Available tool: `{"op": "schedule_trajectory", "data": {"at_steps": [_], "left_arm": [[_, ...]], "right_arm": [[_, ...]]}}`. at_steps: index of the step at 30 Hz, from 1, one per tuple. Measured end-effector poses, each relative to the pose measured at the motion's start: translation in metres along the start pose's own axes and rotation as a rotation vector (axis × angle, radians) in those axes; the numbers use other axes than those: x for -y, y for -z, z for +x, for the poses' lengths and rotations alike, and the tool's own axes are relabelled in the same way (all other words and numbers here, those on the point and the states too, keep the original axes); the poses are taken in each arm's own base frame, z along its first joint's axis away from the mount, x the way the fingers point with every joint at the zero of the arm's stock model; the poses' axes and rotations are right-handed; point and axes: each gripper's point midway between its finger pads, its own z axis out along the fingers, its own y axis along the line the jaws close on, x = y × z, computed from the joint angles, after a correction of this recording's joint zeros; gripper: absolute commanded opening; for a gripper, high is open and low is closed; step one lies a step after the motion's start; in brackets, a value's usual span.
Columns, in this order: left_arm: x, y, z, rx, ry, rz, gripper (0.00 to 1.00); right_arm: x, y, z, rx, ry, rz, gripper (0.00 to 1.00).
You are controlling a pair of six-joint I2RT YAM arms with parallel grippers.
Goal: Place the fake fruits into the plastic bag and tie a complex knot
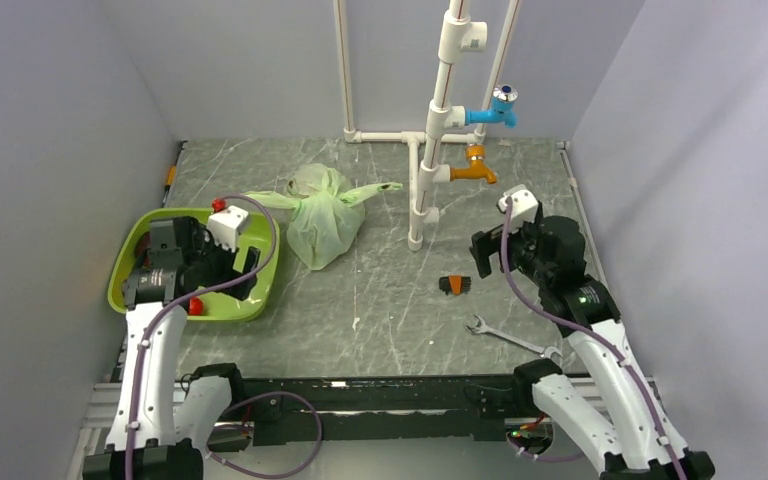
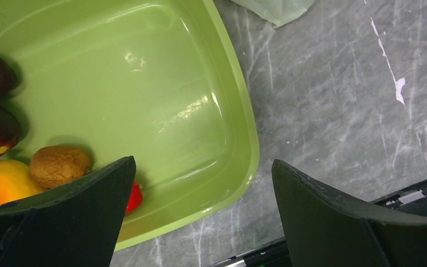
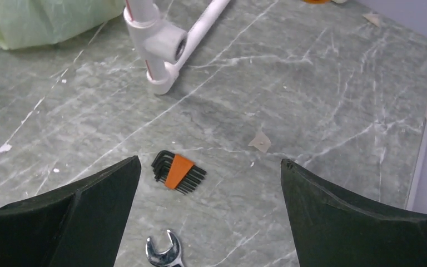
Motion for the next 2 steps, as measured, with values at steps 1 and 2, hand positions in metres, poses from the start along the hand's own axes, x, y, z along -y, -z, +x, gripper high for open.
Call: {"op": "schedule_trajectory", "data": {"at_steps": [1, 2], "left_arm": [[-0.0015, -0.0006, -0.0013, 0.004, 0.001, -0.006, 0.99], [-0.0026, -0.0010, -0.0031, 0.010, 0.001, -0.011, 0.99]], "right_arm": [[0.0032, 0.0019, -0.0007, 0.008, -0.016, 0.012, 1.00], [0.0054, 0.0031, -0.0017, 0.015, -0.027, 0.019, 1.00]]}}
